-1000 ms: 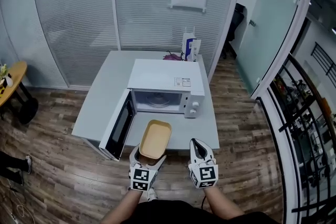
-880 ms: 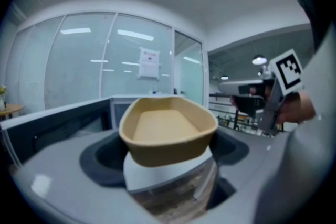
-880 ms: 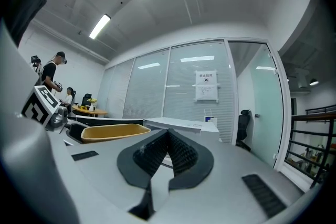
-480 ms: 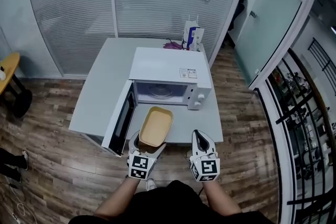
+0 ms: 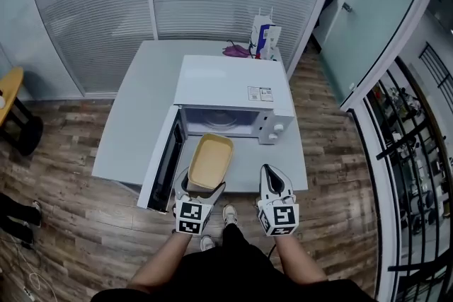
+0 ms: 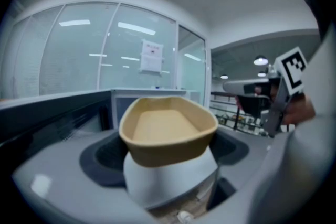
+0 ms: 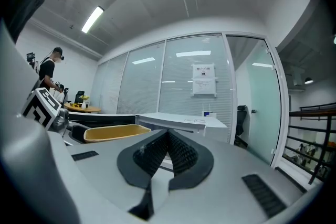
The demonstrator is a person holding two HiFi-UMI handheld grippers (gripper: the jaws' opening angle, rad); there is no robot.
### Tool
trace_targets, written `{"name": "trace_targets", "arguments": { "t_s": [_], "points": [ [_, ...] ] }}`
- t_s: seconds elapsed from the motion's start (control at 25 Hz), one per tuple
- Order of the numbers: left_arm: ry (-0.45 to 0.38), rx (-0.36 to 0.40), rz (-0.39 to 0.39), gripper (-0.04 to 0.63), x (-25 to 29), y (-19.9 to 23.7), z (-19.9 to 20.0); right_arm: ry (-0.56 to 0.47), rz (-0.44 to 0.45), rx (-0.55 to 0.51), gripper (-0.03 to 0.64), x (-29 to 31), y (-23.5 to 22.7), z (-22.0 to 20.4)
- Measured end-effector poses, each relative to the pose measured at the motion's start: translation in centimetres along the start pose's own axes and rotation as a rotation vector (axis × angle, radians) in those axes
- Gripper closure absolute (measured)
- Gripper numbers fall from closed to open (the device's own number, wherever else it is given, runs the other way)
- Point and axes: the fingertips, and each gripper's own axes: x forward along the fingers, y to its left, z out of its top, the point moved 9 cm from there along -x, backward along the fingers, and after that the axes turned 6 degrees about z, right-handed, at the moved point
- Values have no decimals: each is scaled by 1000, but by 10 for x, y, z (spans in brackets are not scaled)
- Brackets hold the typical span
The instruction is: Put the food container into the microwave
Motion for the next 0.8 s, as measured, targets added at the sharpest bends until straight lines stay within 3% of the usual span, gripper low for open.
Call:
{"name": "trace_targets", "arguments": {
  "t_s": [0.48,0.8],
  "points": [
    [64,-53,7,112,70,11,-10,81,57,41,611,73,-31,-38],
    [69,-73,67,112,121,27,-9,108,133,49,611,119,-46,-62]
  ]
}}
